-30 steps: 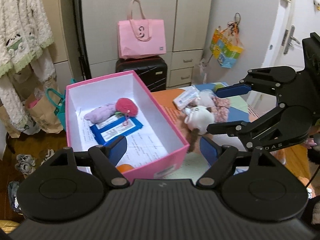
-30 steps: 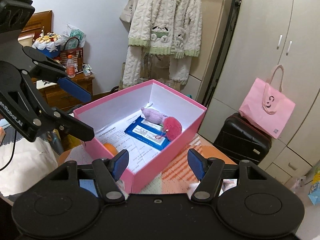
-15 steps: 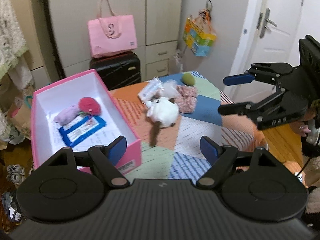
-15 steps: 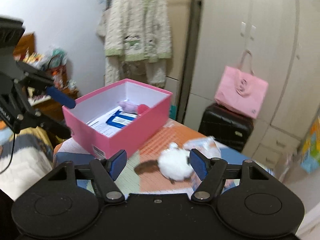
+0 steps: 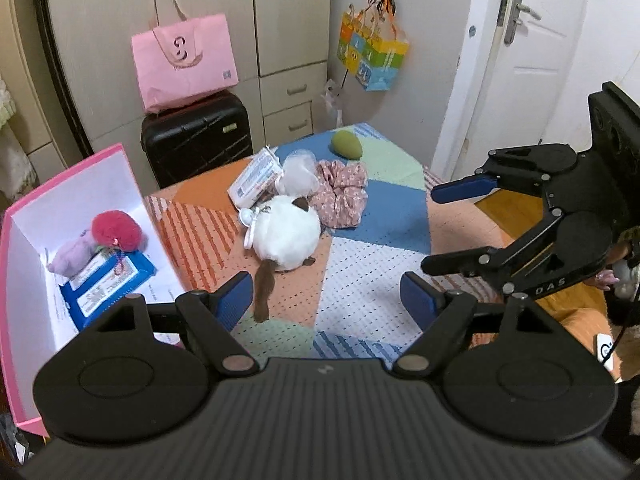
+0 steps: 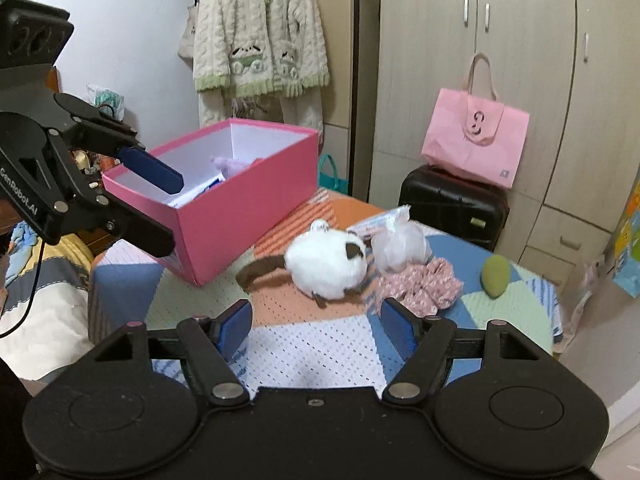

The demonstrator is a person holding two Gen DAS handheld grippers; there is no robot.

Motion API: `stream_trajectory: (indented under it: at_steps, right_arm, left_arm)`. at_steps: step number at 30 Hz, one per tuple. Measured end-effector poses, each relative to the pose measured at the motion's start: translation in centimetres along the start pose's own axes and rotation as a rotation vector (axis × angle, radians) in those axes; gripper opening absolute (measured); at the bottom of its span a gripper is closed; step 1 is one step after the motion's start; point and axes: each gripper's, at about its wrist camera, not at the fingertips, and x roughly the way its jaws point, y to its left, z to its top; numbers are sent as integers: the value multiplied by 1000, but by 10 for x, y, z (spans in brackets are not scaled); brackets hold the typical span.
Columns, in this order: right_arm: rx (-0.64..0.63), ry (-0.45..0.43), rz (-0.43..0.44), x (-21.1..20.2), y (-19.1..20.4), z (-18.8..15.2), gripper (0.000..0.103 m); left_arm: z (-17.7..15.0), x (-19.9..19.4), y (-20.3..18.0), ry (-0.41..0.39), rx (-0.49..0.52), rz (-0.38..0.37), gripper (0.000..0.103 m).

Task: Organize soft objects
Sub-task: 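Move both grippers back to the table toward the white cat plush, then grasp the white fluffy cat plush with the left gripper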

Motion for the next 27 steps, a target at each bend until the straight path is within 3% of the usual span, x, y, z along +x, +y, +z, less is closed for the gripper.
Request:
stream_trajectory:
  at_steps: [9, 17, 22, 27]
  right_arm:
    - [-46, -57, 36, 29, -14, -3, 80]
    - [-146, -66, 48, 70, -11, 0, 81]
    - [-72, -76, 109, 92, -18, 2, 84]
    - [-2, -71, 83, 108, -22, -2, 88]
  left_arm:
    - [17, 44, 9, 42, -36, 21, 87]
    - [28, 80, 26, 19, -90, 72, 90]
    - [30, 105, 34, 49, -153, 30, 90]
    - [31, 130, 36, 90, -187, 38, 90]
